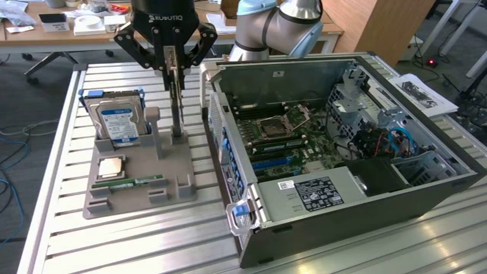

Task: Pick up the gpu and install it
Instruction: 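Pick up the gpu and move the gpu toward the slot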

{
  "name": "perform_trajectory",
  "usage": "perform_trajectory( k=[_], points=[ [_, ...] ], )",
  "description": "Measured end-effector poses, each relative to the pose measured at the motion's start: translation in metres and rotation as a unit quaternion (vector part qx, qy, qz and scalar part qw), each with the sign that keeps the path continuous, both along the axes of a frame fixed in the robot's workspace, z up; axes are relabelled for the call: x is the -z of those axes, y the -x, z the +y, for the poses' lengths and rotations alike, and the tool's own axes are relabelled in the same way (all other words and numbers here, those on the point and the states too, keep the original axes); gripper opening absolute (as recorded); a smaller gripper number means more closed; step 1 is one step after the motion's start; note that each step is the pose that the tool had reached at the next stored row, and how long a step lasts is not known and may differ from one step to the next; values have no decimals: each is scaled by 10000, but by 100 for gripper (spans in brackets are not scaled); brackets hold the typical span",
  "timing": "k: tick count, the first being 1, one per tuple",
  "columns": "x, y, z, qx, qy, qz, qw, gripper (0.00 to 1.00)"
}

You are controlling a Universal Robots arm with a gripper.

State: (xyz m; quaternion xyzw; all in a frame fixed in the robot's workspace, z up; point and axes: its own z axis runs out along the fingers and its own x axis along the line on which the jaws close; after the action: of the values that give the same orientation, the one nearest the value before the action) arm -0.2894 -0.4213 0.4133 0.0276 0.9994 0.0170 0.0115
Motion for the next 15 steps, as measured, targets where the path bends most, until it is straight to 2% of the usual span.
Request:
perform_trajectory(
  k=[6, 15],
  points=[
    [0, -61, 0, 0, 0, 0, 10000, 27],
    [0, -268, 0, -1, -1, 0, 10000, 27]
  ],
)
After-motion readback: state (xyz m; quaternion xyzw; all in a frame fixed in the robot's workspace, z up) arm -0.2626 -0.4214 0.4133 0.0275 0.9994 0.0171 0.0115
